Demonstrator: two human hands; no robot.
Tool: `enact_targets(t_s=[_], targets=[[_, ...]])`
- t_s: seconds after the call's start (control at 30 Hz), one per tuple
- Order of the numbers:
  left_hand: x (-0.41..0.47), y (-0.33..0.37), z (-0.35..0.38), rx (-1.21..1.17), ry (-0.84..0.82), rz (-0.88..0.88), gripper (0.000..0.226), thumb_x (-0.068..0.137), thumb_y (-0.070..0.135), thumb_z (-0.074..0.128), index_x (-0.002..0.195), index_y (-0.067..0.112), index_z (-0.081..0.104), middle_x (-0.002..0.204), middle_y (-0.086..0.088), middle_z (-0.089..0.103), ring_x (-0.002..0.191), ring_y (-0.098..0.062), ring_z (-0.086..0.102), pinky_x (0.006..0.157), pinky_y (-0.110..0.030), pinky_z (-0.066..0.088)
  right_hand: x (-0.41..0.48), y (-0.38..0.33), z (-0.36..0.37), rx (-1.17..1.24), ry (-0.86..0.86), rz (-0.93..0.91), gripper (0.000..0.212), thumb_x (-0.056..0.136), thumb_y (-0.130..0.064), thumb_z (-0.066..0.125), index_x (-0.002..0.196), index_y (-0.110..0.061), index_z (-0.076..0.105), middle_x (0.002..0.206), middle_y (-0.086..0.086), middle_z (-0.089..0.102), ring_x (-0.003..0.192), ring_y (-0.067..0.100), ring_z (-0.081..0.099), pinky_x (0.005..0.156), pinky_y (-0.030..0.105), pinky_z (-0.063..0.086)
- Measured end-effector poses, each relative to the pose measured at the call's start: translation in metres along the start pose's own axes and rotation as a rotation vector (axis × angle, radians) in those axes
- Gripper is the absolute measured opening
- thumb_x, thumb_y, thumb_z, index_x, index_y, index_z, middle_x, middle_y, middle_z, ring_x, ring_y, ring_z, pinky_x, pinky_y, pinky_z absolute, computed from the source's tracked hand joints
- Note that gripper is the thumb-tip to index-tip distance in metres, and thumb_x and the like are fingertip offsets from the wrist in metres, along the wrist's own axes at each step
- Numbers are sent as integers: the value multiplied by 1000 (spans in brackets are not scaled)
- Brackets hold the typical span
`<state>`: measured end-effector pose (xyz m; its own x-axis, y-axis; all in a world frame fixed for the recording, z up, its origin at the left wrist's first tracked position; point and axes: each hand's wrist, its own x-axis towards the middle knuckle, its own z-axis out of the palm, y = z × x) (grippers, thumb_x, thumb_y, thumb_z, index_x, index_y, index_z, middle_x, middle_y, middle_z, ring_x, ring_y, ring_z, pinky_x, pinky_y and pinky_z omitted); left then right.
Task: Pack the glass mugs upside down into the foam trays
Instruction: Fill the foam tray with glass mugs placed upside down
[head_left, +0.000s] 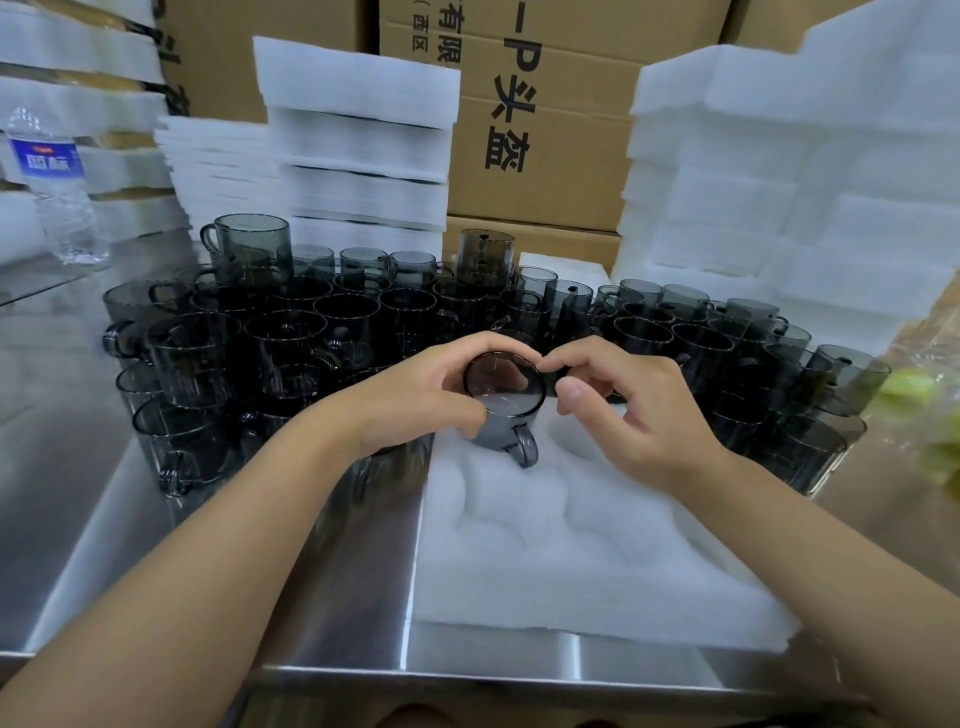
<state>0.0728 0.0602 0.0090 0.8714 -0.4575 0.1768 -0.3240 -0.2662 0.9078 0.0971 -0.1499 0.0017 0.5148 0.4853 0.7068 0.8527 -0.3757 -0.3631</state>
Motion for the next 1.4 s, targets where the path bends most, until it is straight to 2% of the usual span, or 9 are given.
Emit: enact_targets(t_s=[0.23,0.37,0.5,0.63,0.77,0.83,0.93,1.13,1.4], targets=[[-2,3,-1,48,-9,4,63,66,-3,50,121,27,57,120,-13,59,116,-29,53,99,-51,42,0,-1,-1,-2,-20,21,35,89,-35,44,95,-8,66,61,1,62,57,19,56,56,32,44],[-2,2,-1,102,-14,-4,64,64,2,48,121,29,57,121,-8,60,117,-23,55,101,-54,41,0,-3,-1,4,-51,47,34,87,-36,46,94,-9,66,60,0,61,55,17,54,54,28,43],[-3,1,-2,121,-21,-21,57,71,15,50,126,29,56,125,1,61,119,-11,54,103,-36,44,2,-3,0,-1,-106,118,25,84,-36,59,95,-15,64,59,-5,60,53,12,51,55,20,40],[0,-1,-1,101,33,-18,36,90,49,52,123,37,60,121,16,65,114,4,56,99,-18,43,3,-4,0,-3,-122,149,23,78,-38,64,94,-21,64,61,-4,62,53,9,50,57,16,39],[3,-4,2,179,114,-23,44,74,57,50,116,48,57,115,28,63,110,13,54,94,-12,41,3,-4,-1,36,-151,169,40,71,-54,72,94,-22,65,62,-3,63,50,8,49,55,17,40],[2,-4,2,169,106,-18,38,78,50,54,116,49,55,117,29,61,111,14,53,92,-8,41,3,-4,-2,66,-164,188,41,66,-56,65,94,-27,65,62,-1,63,50,7,48,56,17,40],[2,-7,-1,116,80,-6,37,91,22,59,121,42,52,122,19,61,112,11,54,89,-5,41,4,-4,-1,73,-195,204,37,65,-59,63,96,-38,62,62,-1,63,51,6,49,56,18,41],[3,-8,-2,147,32,-27,39,94,14,57,130,29,55,129,15,60,120,1,53,105,-27,41,5,-5,-1,23,-233,255,39,67,-58,63,100,-38,66,56,-4,56,51,3,47,55,14,37],[5,-12,2,139,25,-19,41,89,3,62,123,25,58,122,17,61,112,9,56,88,-7,44,8,-6,-2,7,-361,321,25,74,-40,76,95,-28,67,56,0,51,49,3,41,52,14,30]])
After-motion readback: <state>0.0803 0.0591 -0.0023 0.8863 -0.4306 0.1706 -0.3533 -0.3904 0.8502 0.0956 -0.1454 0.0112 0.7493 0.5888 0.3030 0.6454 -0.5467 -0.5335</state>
